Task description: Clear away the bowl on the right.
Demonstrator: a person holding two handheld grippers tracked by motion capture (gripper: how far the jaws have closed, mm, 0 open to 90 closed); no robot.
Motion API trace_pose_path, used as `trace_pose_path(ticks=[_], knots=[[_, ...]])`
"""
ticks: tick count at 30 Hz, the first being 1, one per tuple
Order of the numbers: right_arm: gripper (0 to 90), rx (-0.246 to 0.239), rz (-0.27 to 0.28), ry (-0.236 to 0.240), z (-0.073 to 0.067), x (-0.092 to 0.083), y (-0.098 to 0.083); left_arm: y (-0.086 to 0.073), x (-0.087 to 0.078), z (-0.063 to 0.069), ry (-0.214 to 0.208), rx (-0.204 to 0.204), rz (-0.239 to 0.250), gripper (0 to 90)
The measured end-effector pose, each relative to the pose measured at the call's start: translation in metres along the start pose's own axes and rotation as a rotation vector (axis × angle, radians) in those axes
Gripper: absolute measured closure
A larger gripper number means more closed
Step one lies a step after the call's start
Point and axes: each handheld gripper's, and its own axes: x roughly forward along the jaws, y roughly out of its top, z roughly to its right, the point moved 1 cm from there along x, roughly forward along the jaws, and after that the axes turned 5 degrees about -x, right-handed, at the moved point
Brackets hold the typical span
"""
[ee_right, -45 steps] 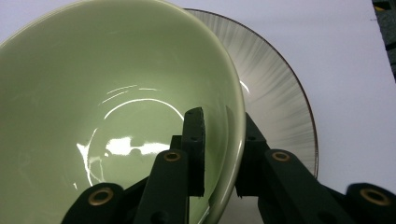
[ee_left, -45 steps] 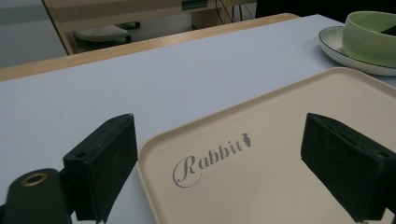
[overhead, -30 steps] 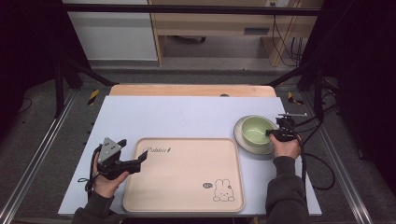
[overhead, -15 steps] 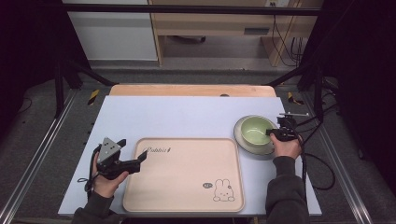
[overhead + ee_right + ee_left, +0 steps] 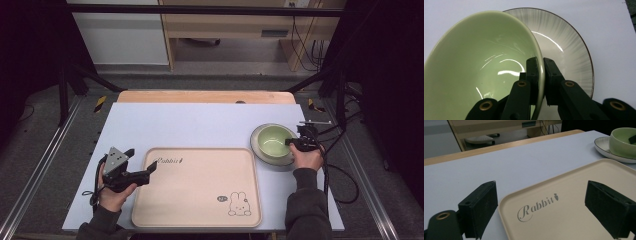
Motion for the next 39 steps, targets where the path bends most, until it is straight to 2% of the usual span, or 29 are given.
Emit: trace_pose_path(ticks=[2,4,6,12,13,17,27,29,30,31,33,39], knots=[[83.8,0.009,-0.003,0.001,-0.001,-0.002,0.0,0.0,0.0,0.0,0.0,-0.001,0.001,10.7],[83.8,-0.005,-0.001,-0.003,0.0,-0.003,0.0,0.0,0.0,0.0,0.0,-0.001,0.002,10.7],[83.7,0.002,0.001,0.012,-0.001,-0.006,0.0,0.0,0.0,0.0,0.0,-0.001,0.003,10.7],[83.7,-0.02,0.014,0.039,-0.003,-0.013,0.0,0.0,0.0,0.001,-0.001,-0.001,0.003,10.8],[83.7,-0.011,0.017,0.051,-0.006,-0.015,0.0,0.0,0.0,0.001,-0.001,-0.001,0.003,10.8],[83.6,-0.038,0.033,0.072,-0.011,-0.022,-0.002,0.001,-0.001,0.001,-0.002,0.0,0.004,10.8],[83.6,-0.063,0.059,0.127,-0.025,-0.037,-0.007,0.001,-0.002,0.002,-0.003,0.002,0.007,10.8],[83.5,-0.092,0.068,0.135,-0.029,-0.04,-0.008,0.002,-0.002,0.002,-0.004,0.003,0.009,10.8],[83.5,-0.086,0.064,0.145,-0.031,-0.041,-0.009,0.002,-0.002,0.003,-0.004,0.003,0.009,10.8],[83.5,-0.103,0.067,0.151,-0.032,-0.042,-0.01,0.002,-0.002,0.003,-0.005,0.004,0.01,10.8],[83.5,-0.103,0.066,0.166,-0.037,-0.044,-0.011,0.002,-0.002,0.003,-0.005,0.005,0.01,10.8],[83.4,-0.145,0.067,0.2,-0.047,-0.048,-0.016,0.002,-0.003,0.003,-0.006,0.004,0.012,10.8]])
